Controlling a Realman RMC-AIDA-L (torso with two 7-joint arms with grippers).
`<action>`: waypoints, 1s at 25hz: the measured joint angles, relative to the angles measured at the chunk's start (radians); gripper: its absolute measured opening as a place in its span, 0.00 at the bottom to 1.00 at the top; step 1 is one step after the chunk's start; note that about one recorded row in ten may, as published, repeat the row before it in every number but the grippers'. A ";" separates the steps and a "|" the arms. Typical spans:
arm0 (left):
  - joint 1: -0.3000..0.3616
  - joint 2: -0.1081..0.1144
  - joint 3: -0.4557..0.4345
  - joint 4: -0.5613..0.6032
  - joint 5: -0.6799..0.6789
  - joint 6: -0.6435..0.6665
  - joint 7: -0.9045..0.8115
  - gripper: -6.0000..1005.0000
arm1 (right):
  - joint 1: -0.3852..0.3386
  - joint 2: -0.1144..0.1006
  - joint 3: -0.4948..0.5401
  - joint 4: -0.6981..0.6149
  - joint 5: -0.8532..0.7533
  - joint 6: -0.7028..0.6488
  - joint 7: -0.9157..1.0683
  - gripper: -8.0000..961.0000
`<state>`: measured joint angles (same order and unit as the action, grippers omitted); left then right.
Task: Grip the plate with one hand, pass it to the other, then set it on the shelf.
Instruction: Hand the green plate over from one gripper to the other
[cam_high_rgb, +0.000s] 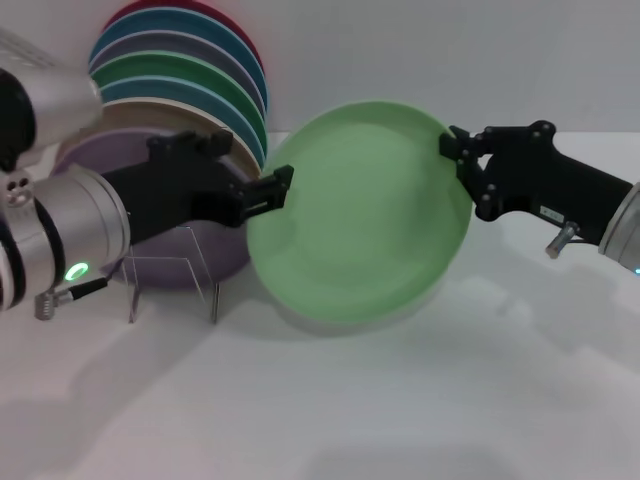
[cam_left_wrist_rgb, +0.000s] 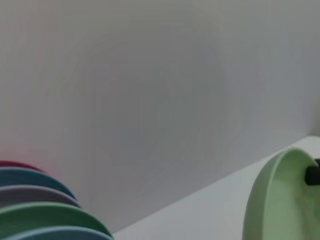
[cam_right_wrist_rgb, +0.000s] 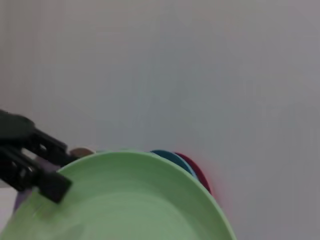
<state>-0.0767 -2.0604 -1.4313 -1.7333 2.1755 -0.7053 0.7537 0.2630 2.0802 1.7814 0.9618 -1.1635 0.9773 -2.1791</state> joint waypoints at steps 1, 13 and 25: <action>-0.006 0.000 0.000 0.007 0.000 -0.002 0.001 0.74 | 0.000 0.000 -0.002 0.002 0.001 0.004 0.000 0.07; -0.033 -0.003 -0.018 0.038 -0.022 0.001 0.018 0.70 | 0.004 0.003 -0.006 -0.003 0.019 0.022 0.006 0.07; -0.037 -0.005 -0.030 0.063 -0.081 0.025 0.085 0.50 | -0.004 0.001 -0.001 -0.013 0.045 0.043 0.021 0.08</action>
<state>-0.1133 -2.0653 -1.4610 -1.6698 2.0943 -0.6801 0.8385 0.2586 2.0815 1.7800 0.9485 -1.1184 1.0204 -2.1583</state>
